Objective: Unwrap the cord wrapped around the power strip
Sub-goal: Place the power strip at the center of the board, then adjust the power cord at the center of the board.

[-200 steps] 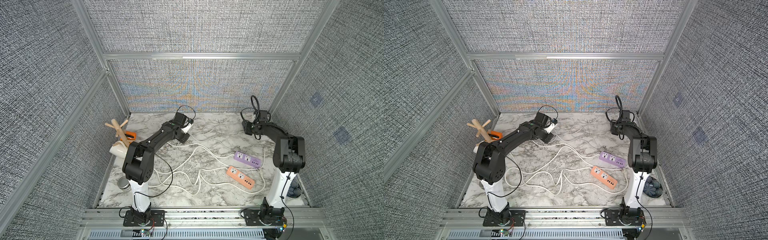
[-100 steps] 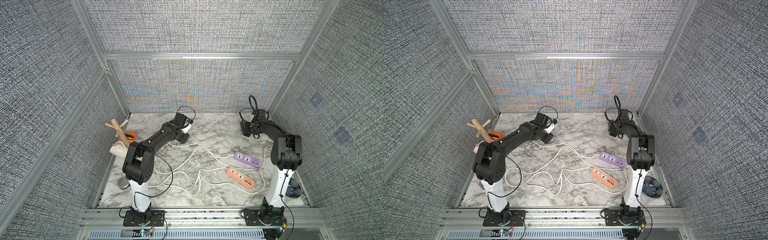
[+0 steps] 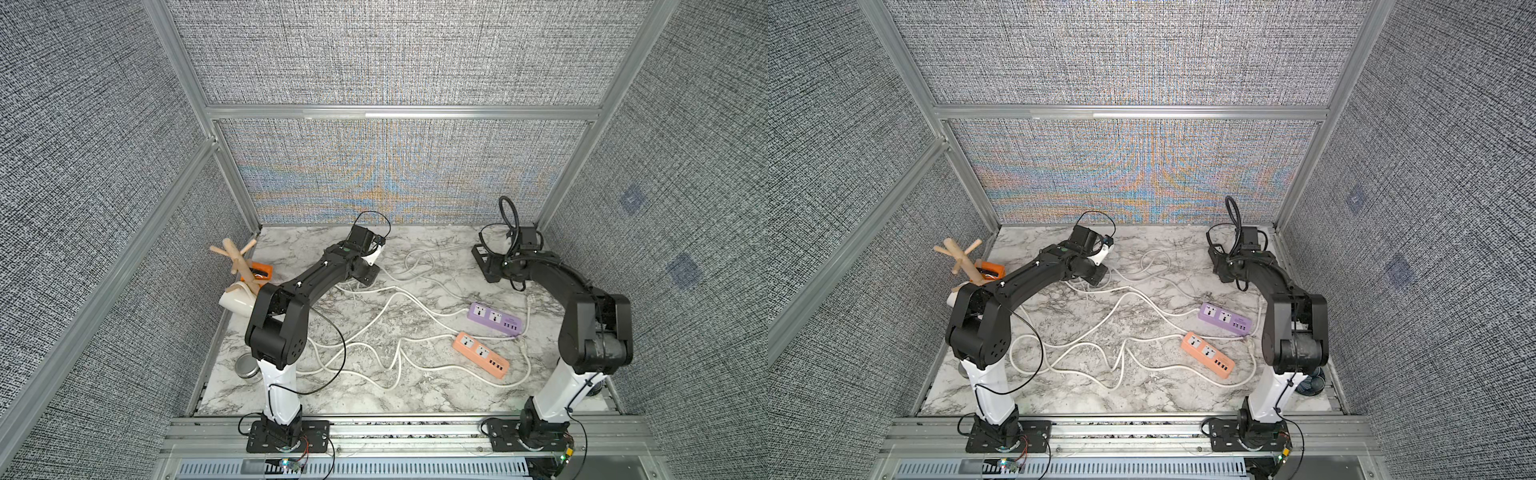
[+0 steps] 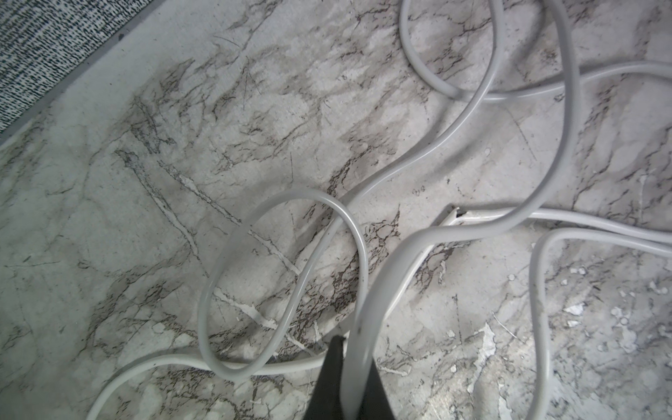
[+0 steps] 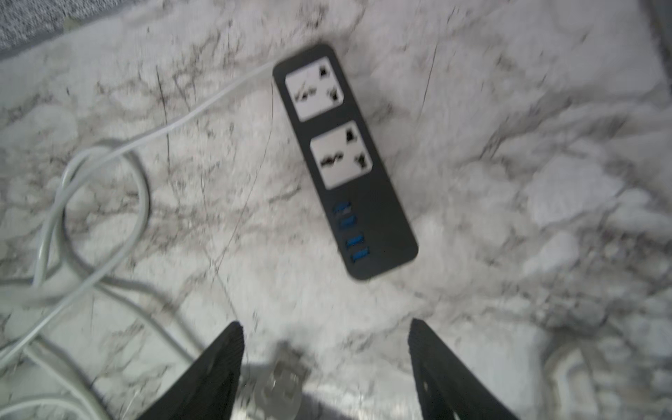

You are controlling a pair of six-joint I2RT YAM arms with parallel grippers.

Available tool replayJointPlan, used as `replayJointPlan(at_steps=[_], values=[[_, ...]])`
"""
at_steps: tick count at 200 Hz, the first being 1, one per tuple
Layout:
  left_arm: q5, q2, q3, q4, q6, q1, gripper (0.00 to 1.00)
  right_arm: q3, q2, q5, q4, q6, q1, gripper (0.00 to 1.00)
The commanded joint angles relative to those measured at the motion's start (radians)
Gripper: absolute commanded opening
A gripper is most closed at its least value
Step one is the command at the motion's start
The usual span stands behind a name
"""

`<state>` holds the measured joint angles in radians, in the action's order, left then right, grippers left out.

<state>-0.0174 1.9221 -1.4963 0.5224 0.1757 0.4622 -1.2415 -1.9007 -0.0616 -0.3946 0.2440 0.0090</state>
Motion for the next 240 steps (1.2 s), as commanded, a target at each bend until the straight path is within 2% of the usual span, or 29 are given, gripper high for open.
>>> replayJointPlan(at_steps=[1, 30, 61, 107, 174, 220, 240], values=[[-0.011, -0.008, 0.001, -0.030, -0.023, 0.000, 0.04, 0.082, 0.051, 0.002, 0.009, 0.077, 0.054, 0.72], [-0.008, -0.013, 0.011, -0.042, -0.027, 0.000, 0.04, 0.143, 0.036, -0.010, 0.065, 0.151, 0.098, 0.69], [0.007, -0.027, 0.032, -0.050, -0.019, 0.002, 0.04, 0.115, -0.033, -0.006, 0.076, 0.181, 0.148, 0.68], [0.024, -0.052, 0.073, -0.073, -0.005, 0.001, 0.04, 0.096, -0.098, 0.001, 0.089, 0.199, 0.160, 0.61], [0.045, -0.058, 0.090, -0.084, 0.003, 0.001, 0.04, 0.002, -0.173, 0.086, -0.038, 0.188, 0.167, 0.57], [0.063, -0.054, 0.084, -0.079, 0.008, 0.001, 0.04, -0.036, -0.201, 0.119, -0.085, 0.192, 0.187, 0.49], [0.073, -0.052, 0.081, -0.078, 0.011, 0.002, 0.04, -0.038, -0.204, 0.120, -0.093, 0.187, 0.188, 0.42]])
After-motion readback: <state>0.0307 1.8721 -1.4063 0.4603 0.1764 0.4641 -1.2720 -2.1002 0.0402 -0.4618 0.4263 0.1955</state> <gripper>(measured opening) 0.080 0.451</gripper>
